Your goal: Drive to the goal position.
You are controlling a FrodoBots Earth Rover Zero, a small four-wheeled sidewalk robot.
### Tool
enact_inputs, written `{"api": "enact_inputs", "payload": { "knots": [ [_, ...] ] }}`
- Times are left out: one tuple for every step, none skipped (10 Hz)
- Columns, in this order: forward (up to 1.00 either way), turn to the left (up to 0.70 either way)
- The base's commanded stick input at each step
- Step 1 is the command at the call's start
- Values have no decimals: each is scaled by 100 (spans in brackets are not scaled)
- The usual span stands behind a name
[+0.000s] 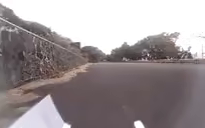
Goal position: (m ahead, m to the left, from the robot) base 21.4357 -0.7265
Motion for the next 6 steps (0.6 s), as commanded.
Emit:
{"api": "enact_inputs", "payload": {
  "knots": [
    [100, -5],
    [100, -8],
    [100, -17],
    [100, -26],
    [100, -13],
    [100, 0]
  ]
}}
